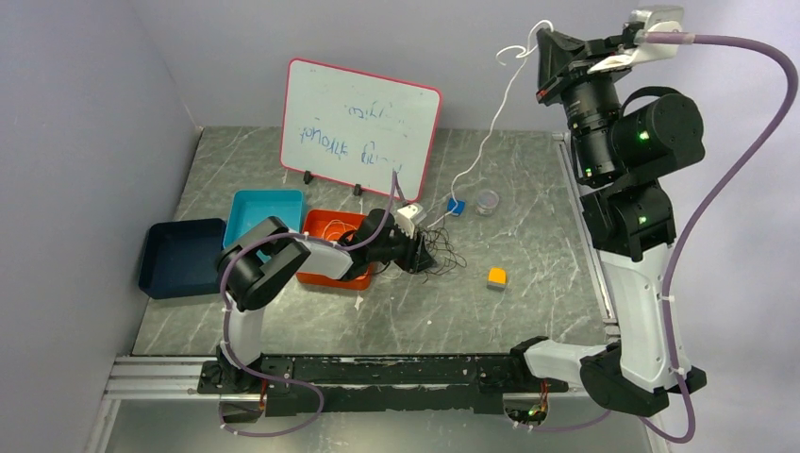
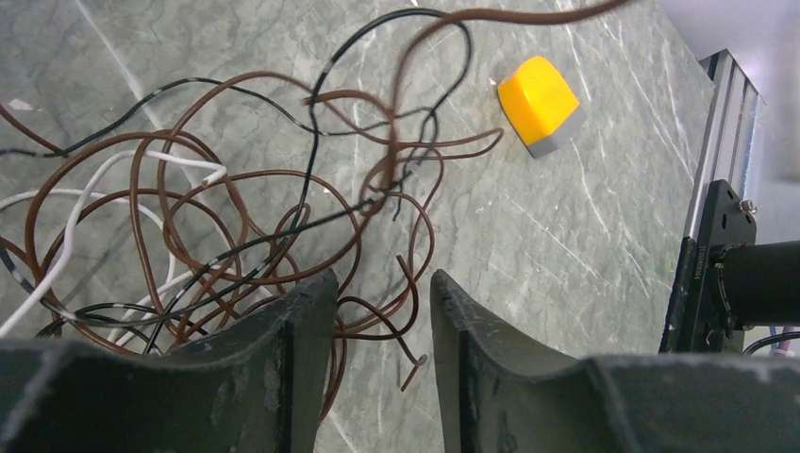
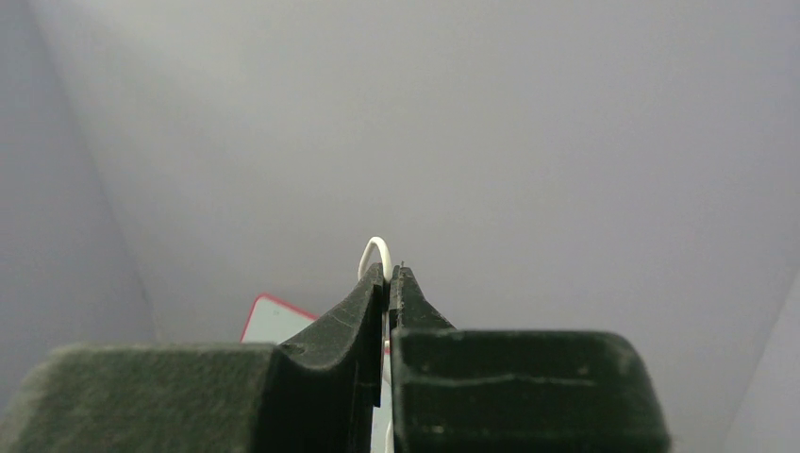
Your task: Untangle the cables
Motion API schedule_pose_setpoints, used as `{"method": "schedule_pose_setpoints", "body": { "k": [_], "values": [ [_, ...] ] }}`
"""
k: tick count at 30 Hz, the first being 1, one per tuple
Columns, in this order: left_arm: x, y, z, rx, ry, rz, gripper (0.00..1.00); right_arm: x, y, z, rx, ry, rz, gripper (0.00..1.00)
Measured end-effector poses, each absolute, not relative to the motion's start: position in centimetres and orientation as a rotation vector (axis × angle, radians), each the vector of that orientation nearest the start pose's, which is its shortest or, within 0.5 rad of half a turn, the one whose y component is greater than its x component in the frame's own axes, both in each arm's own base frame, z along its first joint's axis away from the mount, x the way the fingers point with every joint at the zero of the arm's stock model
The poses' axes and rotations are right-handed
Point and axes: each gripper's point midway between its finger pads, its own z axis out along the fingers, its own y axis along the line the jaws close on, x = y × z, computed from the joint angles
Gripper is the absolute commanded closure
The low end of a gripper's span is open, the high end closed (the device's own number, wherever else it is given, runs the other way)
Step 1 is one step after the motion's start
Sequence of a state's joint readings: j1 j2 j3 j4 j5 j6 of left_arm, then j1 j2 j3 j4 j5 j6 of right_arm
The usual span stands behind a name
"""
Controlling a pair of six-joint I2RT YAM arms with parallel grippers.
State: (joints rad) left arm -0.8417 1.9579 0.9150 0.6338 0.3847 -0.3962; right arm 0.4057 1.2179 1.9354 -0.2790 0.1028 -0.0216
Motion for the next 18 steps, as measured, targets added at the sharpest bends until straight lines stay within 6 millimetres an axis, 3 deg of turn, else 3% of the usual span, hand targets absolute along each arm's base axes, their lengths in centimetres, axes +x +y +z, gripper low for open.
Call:
{"method": "schedule_pose_setpoints", "body": {
  "k": [5,13,18],
  "values": [
    [26.7,-41.8,4.4,0.731,2.035,-1.135,0.63,29.0,9.0,65.9,-0.089,1.047,0.231,1.00],
    [26.8,-41.6,3.6,0.727,2.056,-1.114,0.90,26.7,6.3,69.4,-0.009,0.921,0.160,1.00],
    [26.7,-41.4,2.7,0.729,2.085,-1.099,0.93,25.9,5.2,70.5,0.022,0.875,0.117,1.00]
  ]
}}
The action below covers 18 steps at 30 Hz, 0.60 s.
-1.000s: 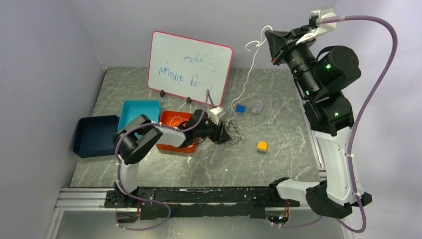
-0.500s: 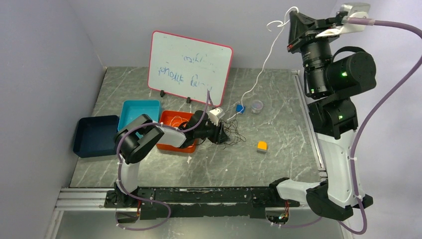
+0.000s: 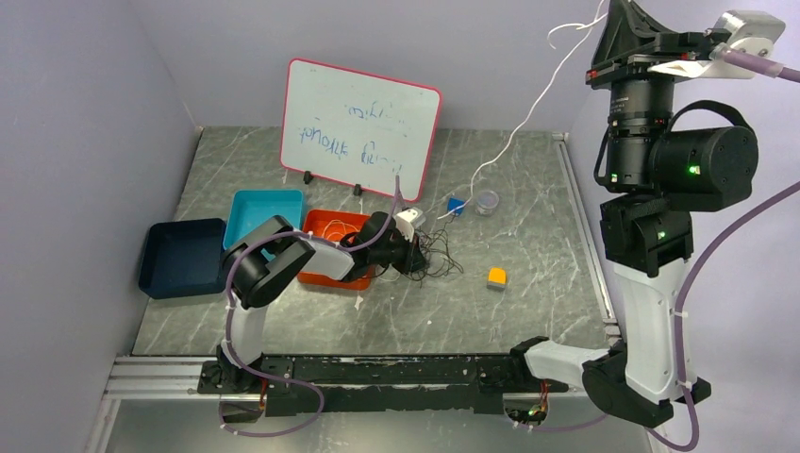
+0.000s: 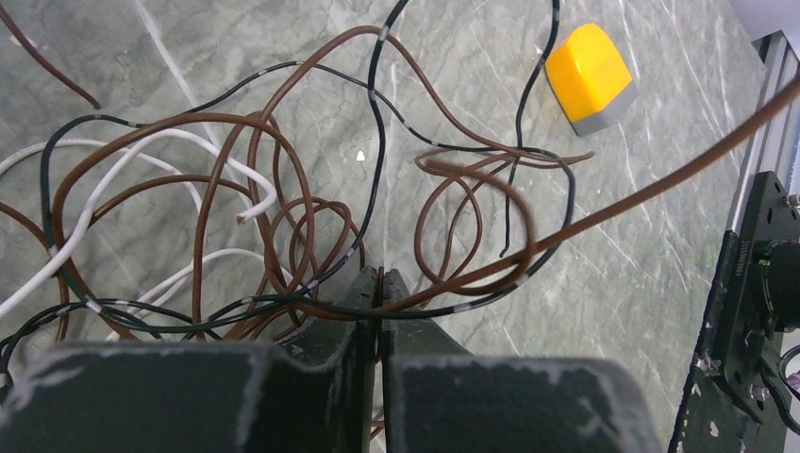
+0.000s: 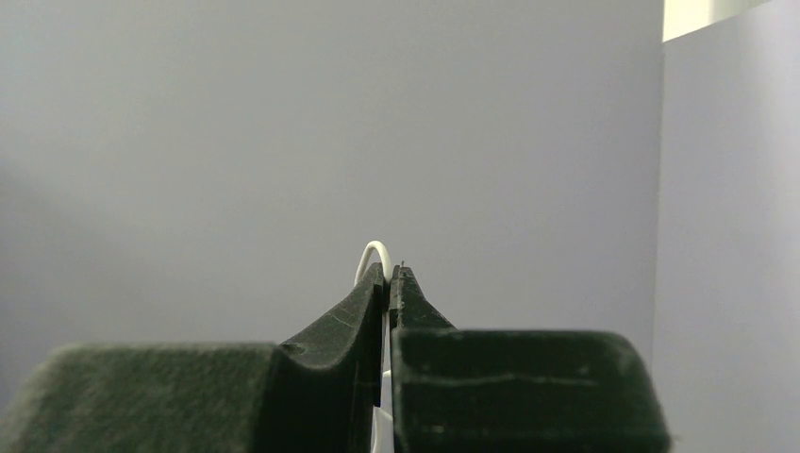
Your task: Untangle the cables
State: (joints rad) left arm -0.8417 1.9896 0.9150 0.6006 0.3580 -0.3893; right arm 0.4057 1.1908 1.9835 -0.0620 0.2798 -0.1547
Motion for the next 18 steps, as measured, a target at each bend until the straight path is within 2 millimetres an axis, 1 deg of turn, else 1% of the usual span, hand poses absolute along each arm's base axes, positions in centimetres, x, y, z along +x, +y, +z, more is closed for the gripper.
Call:
{"method": "schedule_pose_setpoints", "body": {
  "k": [9,18],
  "values": [
    [26.9,-41.1,1.9,0.718,2.109,-1.074,0.93,25.1,3.2,71.8,0.068,0.819,0.013,1.00],
    [27.0,-41.2,1.9,0.717,2.109,-1.074,0.93,23.4,1.7,75.0,0.105,0.704,-0.066,1.00]
  ]
}}
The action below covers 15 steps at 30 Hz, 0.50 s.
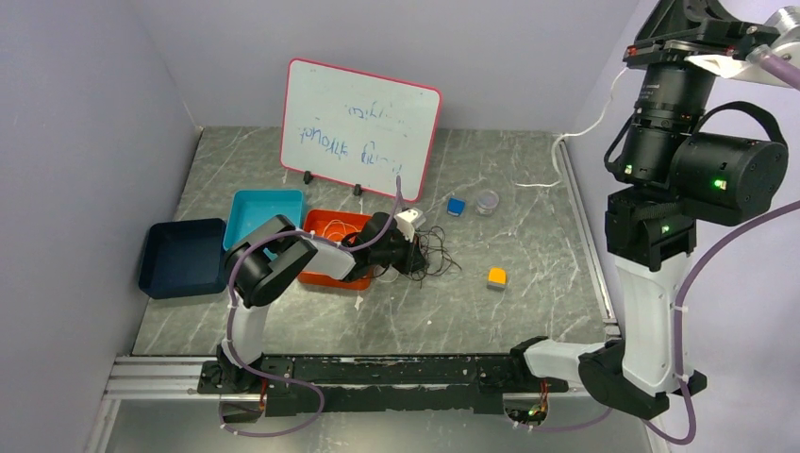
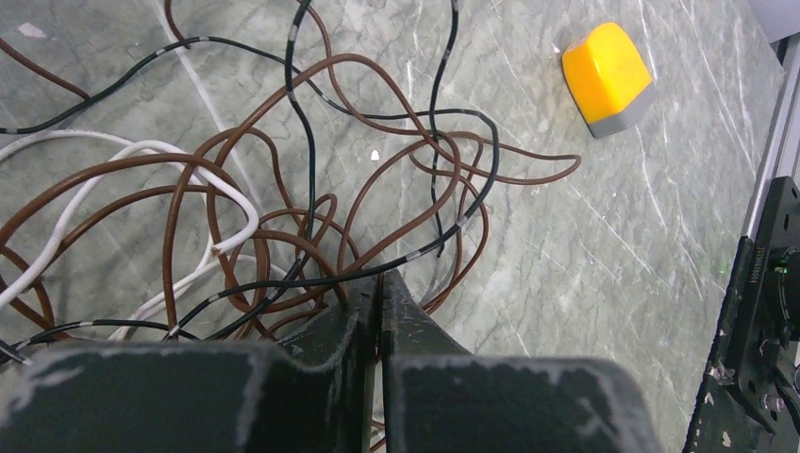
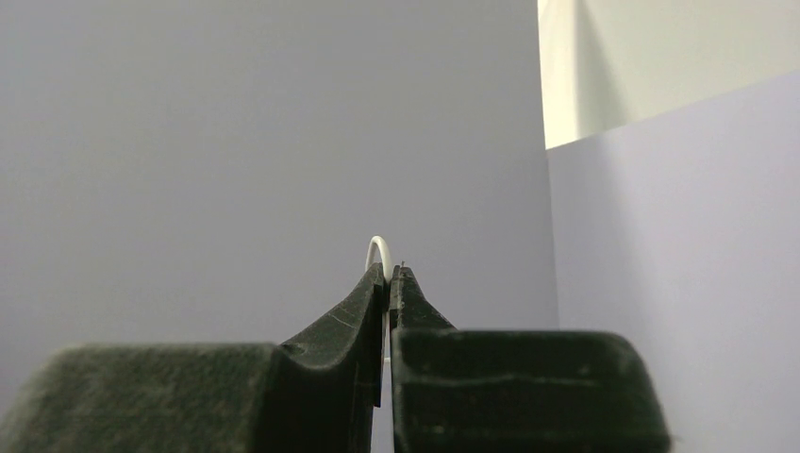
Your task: Untangle the cables
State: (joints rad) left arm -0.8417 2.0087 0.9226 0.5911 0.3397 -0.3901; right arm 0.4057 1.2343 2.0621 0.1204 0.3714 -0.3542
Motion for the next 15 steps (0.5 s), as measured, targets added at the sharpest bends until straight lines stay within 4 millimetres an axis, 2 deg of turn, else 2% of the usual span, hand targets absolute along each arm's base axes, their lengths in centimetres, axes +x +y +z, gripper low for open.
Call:
{"method": "schedule_pose_setpoints", "body": {
  "k": [2,5,7,10,13,15],
  "values": [
    [27.0,-41.2,1.9,0.717,2.108,-1.074,0.86,23.2,1.5,75.5,0.109,0.688,-0.072,1.00],
    [27.1,-41.3,1.9,0.713,2.115,-1.070,0.69,23.2,1.6,75.6,0.108,0.686,-0.071,1.00],
    [27.2,-41.4,2.1,0.718,2.112,-1.068,0.59,23.5,1.8,75.2,0.104,0.698,-0.065,1.00],
    [27.2,-41.2,2.7,0.733,2.116,-1.042,0.51,24.5,2.3,73.8,0.093,0.736,-0.055,1.00],
    [27.2,-40.7,4.2,0.748,2.111,-1.011,0.38,25.9,2.9,72.1,0.080,0.784,-0.046,1.00],
    [27.5,-40.7,6.3,0.758,2.077,-0.998,0.34,26.8,3.4,71.1,0.072,0.815,-0.041,1.00]
  ]
}}
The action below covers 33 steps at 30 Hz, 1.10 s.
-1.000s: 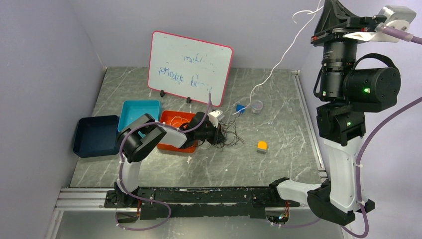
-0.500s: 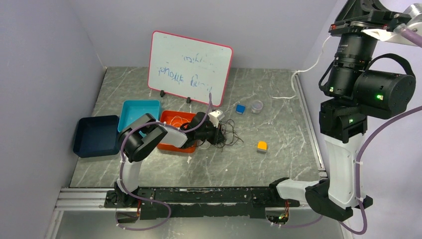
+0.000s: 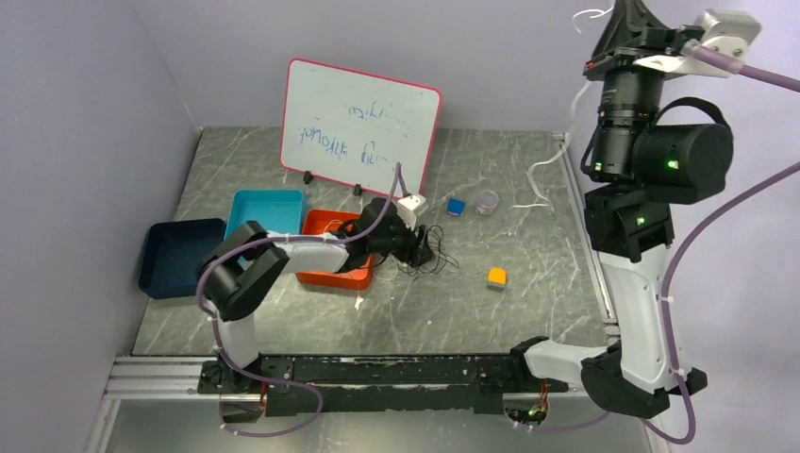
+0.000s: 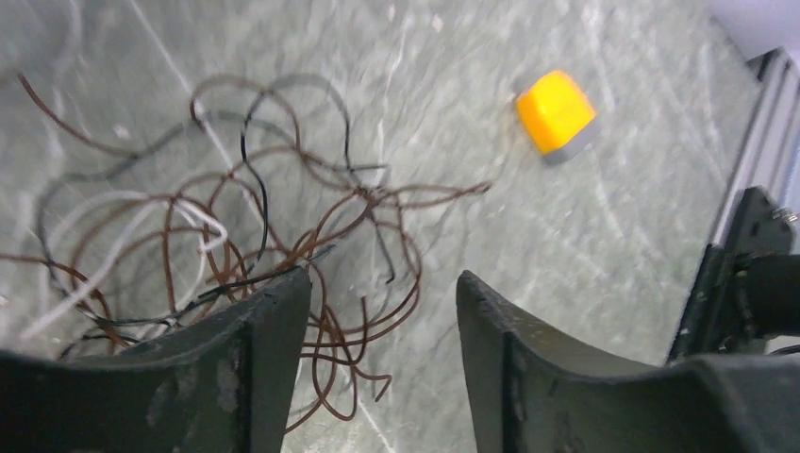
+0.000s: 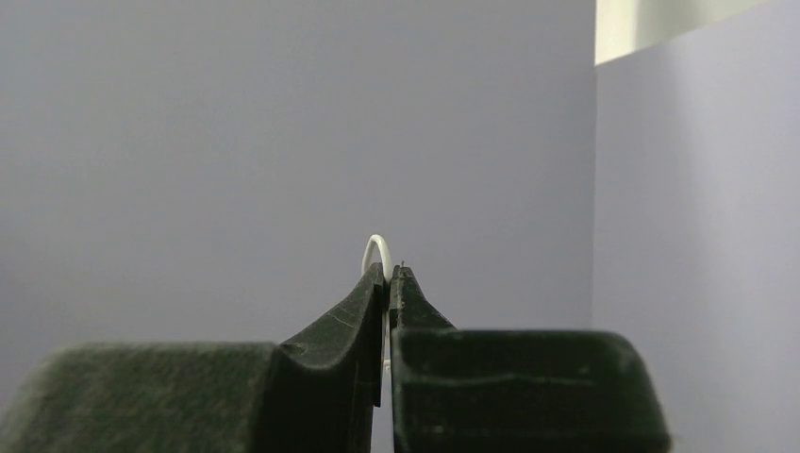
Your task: Untangle the cables
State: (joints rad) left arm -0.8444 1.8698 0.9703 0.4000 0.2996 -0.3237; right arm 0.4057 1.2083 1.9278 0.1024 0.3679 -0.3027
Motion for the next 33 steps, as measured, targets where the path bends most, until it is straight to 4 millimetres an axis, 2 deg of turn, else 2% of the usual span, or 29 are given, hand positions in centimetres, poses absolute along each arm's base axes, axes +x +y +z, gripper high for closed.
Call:
{"method": "schedule_pose_setpoints", "body": {
  "k": [5,7,12,18,23,28,33],
  "values": [
    [28.5,-41.1,12.9,0.768,1.935,-0.988,0.29,28.4,4.3,68.9,0.062,0.876,-0.016,1.00],
    [28.6,-41.0,15.0,0.767,1.892,-0.986,0.28,28.8,4.6,68.6,0.059,0.892,0.000,1.00],
    [28.3,-39.8,17.8,0.742,1.852,-0.963,0.29,29.7,5.7,67.9,0.035,0.933,0.048,1.00],
    [28.3,-36.5,19.5,0.638,1.858,-0.883,0.30,32.1,8.7,66.2,-0.042,1.005,0.141,1.00],
    [29.2,-32.3,20.3,0.499,1.867,-0.766,0.31,34.9,12.1,64.5,-0.131,1.077,0.237,1.00],
    [30.9,-27.4,20.1,0.333,1.912,-0.630,0.32,36.8,15.1,62.1,-0.205,1.151,0.329,1.00],
    [32.4,-21.5,20.3,0.158,1.949,-0.514,0.32,36.7,18.5,60.6,-0.270,1.192,0.409,1.00]
  ]
}}
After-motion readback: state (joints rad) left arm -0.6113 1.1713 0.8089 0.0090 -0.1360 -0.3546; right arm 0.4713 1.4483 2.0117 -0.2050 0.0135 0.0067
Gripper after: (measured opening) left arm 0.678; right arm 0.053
